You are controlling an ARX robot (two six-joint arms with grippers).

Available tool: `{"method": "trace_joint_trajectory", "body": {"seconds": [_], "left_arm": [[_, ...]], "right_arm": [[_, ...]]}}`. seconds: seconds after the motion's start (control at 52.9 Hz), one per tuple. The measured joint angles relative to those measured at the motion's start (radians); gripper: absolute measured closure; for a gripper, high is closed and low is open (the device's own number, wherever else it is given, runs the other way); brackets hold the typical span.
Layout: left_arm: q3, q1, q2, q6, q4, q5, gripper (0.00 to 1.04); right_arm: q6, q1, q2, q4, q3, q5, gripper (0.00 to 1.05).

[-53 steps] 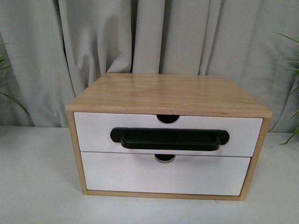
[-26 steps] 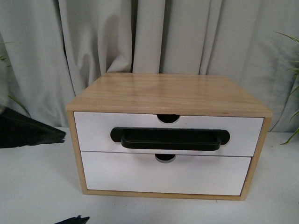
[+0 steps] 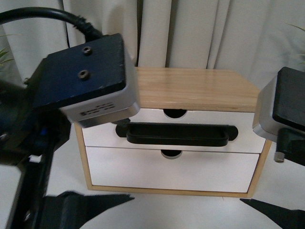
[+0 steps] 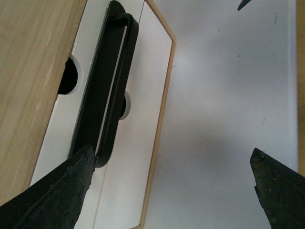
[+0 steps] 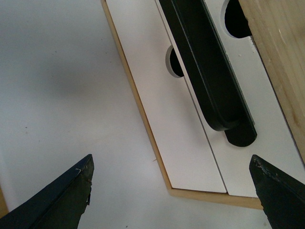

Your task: Pull drawer

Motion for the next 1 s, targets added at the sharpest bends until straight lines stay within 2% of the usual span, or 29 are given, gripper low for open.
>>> {"method": "trace_joint_trajectory", "body": {"seconds": [0.397, 1.002], "left_arm": [[0.203, -0.019, 0.212, 0.09, -0.076, -0.115, 0.06], [0.276, -0.027, 0.311, 0.119, -0.098, -0.166, 0.06]], "right_arm": [[-0.074, 0.043, 0.183, 0.028, 0.126, 0.05, 0.09], [-0.075, 0.061, 0.27, 0.016, 0.199, 0.05, 0.09]]}}
